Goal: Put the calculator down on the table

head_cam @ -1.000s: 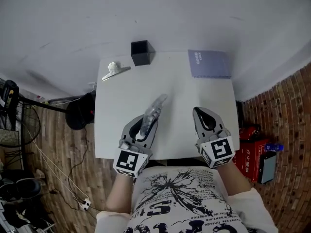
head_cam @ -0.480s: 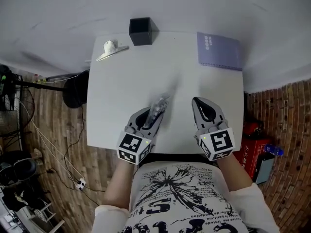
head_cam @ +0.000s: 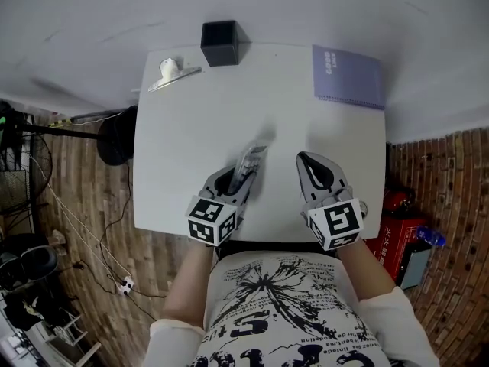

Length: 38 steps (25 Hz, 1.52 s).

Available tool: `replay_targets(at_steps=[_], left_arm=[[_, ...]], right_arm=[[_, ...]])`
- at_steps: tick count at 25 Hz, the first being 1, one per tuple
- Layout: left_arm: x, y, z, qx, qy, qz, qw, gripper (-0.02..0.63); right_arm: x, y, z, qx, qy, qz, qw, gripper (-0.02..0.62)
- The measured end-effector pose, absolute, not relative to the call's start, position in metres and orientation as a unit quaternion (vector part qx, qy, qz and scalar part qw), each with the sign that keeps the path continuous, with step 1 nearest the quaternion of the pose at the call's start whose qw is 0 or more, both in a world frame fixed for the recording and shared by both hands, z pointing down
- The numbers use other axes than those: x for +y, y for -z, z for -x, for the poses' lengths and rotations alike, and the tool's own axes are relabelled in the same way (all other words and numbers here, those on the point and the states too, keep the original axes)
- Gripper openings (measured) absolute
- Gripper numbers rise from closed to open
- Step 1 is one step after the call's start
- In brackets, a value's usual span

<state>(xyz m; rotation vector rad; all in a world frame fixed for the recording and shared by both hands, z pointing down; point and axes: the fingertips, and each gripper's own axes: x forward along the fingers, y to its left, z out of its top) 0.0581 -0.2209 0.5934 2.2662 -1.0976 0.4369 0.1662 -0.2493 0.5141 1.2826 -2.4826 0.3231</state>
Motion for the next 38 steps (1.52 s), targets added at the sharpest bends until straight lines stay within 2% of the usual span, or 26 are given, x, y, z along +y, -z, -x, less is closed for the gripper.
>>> replay_targets(at_steps=[9, 21, 24, 30, 38], left_arm=[[-0.233, -0.607, -0.041, -0.456, -0.115, -0.8, 0.372, 0.152], [-0.239, -0.614, -0.018, -0.486, -0.147, -0.794, 0.335, 0.189], [-0.238, -0.623, -0.007, -0.491, -0.158, -0.784, 0.347, 0.213], [-0.237, -0.634, 0.004, -0.495, -0.153, -0.767, 0.379, 0.218], [-0.238, -0.627, 0.009, -0.482, -0.201, -0.78, 0.344, 0.241]], right_arm=[[-0.253, -0.511, -0.159, -0.875, -0.109, -0.443, 0.163, 0.015], [-0.258, -0.51, -0.134, -0.886, -0.111, -0.422, 0.154, 0.015], [-0.257, -0.513, -0.129, -0.888, -0.112, -0.418, 0.158, 0.015], [-0.258, -0.516, -0.125, -0.886, -0.111, -0.419, 0.162, 0.015], [-0.257, -0.518, -0.123, -0.881, -0.112, -0.428, 0.169, 0.015]])
